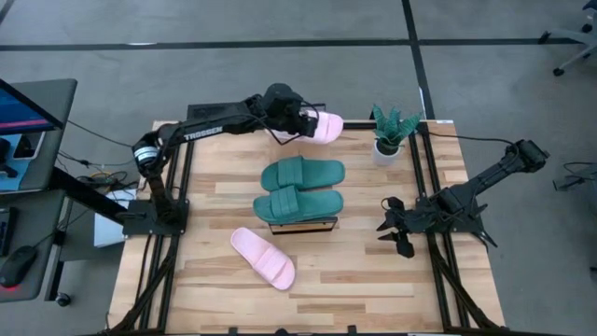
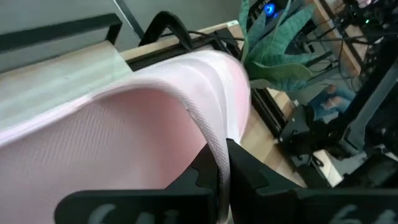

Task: Pick and place slides into the shelf
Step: Put the top pink slide on the shelf

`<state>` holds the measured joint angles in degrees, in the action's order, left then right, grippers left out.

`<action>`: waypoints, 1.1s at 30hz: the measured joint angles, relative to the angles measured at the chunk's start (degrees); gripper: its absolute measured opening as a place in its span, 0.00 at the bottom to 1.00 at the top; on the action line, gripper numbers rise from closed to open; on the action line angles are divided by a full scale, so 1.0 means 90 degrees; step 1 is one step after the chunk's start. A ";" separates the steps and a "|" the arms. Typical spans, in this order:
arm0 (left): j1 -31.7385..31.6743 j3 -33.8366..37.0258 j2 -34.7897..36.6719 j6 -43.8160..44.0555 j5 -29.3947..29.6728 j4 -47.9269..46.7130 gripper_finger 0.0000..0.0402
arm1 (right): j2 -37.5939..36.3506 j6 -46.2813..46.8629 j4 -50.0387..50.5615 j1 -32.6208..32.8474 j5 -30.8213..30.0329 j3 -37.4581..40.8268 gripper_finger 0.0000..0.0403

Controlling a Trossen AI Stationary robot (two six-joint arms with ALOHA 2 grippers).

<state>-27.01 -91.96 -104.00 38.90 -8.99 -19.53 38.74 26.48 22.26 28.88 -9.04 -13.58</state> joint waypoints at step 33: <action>0.0579 -0.0070 -0.0141 0.0928 0.0204 -0.0450 0.00 | -0.0001 -0.0354 0.0198 -0.0001 0.0173 0.0000 0.32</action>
<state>-21.80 -92.59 -105.26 47.25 -7.16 -23.58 38.74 23.29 24.03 28.88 -7.48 -13.58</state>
